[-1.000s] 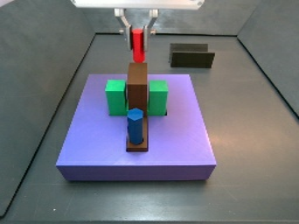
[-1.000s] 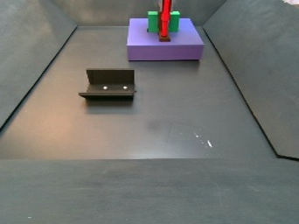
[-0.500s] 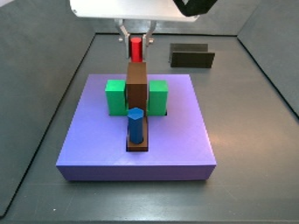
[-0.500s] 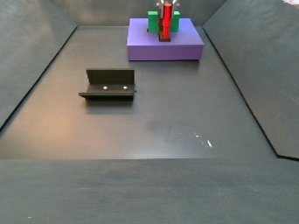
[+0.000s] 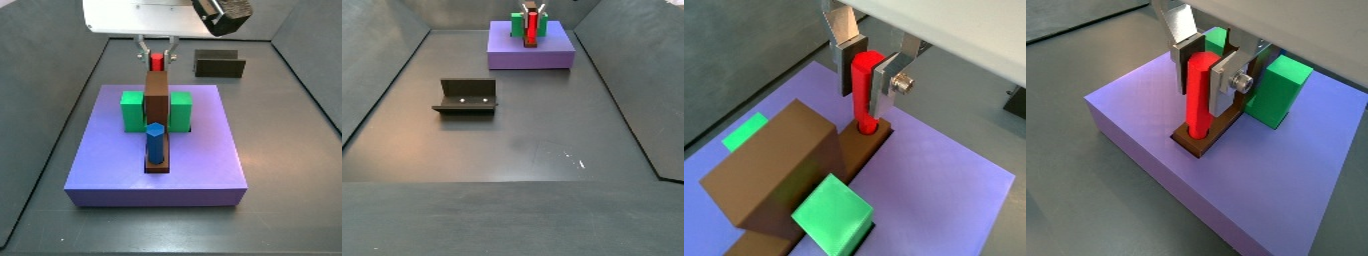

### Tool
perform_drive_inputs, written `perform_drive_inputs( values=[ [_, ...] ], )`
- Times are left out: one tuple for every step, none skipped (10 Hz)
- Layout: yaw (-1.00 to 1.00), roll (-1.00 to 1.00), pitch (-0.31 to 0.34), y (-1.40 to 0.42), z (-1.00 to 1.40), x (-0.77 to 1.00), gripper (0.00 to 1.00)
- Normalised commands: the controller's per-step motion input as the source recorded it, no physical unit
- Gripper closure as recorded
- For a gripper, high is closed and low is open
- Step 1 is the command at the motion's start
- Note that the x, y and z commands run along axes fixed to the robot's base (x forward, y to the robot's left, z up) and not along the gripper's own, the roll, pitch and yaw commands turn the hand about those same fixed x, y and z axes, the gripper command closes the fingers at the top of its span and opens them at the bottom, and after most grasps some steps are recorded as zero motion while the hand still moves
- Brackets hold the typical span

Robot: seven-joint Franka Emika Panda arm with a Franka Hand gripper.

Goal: Pick up the red object. Move up. Place the red object on the fixture. Regrasp the red object. Move to above the board. Insert the red object.
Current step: Insert the red object.

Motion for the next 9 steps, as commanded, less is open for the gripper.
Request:
perform_drive_inputs(
  values=[
    [0.1, 0.02, 0.0, -0.06, -0.35, 0.05, 1.0],
    [0.1, 0.02, 0.0, -0.08, -0.35, 0.04, 1.0],
    [0.16, 0.02, 0.0, -0.18, -0.17, 0.12, 1.0],
    [0.21, 0.01, 0.0, -0.22, -0.15, 0.15, 1.0],
    [0.15, 0.01, 0.0, -0.07, -0.25, 0.09, 1.0],
    [0.12, 0.01, 0.0, 0.0, -0.32, 0.03, 1.0],
    [0.12, 0.0, 0.0, 0.0, -0.38, 0.01, 1.0],
    [0.11, 0.0, -0.009, 0.0, -0.4, 0.0, 1.0],
    [0.02, 0.0, 0.0, 0.0, -0.24, 0.0, 1.0]
  ],
)
